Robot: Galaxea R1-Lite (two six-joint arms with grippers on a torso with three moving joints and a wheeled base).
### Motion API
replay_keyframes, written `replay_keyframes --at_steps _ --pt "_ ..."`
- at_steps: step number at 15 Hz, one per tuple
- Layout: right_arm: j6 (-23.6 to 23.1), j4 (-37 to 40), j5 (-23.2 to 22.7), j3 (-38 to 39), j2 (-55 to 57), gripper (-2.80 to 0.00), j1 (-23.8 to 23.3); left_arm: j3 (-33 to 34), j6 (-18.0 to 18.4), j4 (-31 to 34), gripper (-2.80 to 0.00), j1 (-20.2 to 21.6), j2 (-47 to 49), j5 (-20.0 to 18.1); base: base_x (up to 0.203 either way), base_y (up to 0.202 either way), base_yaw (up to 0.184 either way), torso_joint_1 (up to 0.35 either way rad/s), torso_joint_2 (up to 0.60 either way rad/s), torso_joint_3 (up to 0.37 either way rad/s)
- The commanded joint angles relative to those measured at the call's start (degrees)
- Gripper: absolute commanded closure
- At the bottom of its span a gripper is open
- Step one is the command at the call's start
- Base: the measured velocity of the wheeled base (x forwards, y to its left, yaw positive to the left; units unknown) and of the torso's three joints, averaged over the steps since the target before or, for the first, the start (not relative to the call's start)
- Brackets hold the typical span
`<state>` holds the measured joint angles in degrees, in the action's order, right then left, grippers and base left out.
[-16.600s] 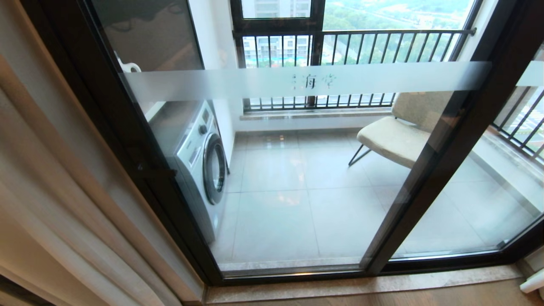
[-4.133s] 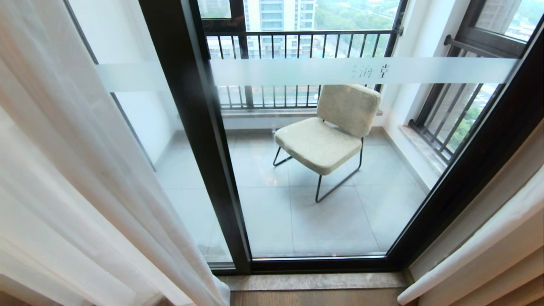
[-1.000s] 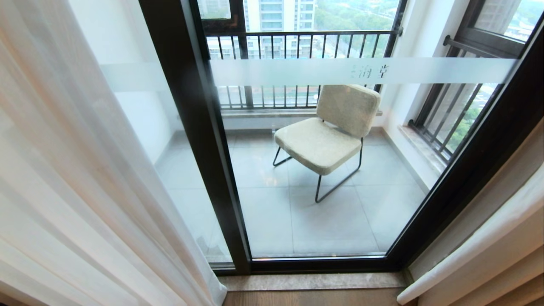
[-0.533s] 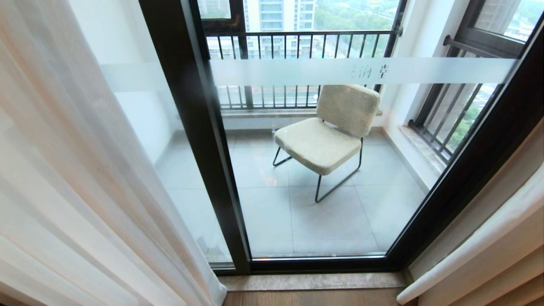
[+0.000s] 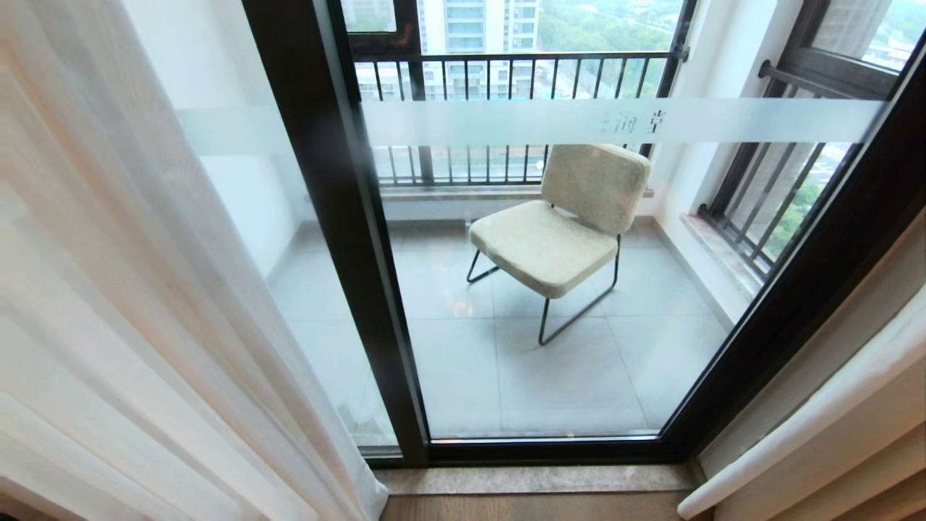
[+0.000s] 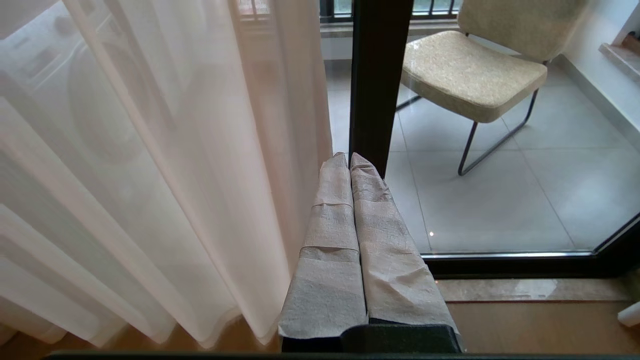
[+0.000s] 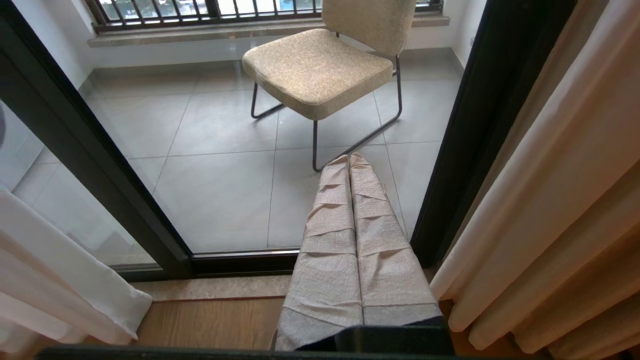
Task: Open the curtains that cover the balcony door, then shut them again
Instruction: Close the inner curtains on both sides
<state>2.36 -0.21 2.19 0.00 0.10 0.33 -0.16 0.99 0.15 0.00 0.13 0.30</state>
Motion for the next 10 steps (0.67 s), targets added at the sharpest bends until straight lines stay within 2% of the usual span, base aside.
replay_keyframes --at_steps 1,3,10 --pt "0.01 -0.06 0.00 0.00 -0.01 0.00 0.02 0.02 -0.02 0.03 0.00 0.00 -0.13 -0.04 0.002 -0.053 -0.003 -0.007 0.00 0.007" --pt "0.01 -0.06 0.00 0.00 -0.01 0.00 0.02 -0.02 -0.11 0.12 0.00 0.00 -0.13 -0.04 0.000 -0.135 0.003 0.003 0.00 0.003" --pt "0.01 -0.06 0.00 0.00 -0.01 0.00 0.02 -0.02 -0.11 0.11 0.00 0.00 -0.13 -0.04 0.000 -0.192 -0.001 0.004 0.00 0.003"
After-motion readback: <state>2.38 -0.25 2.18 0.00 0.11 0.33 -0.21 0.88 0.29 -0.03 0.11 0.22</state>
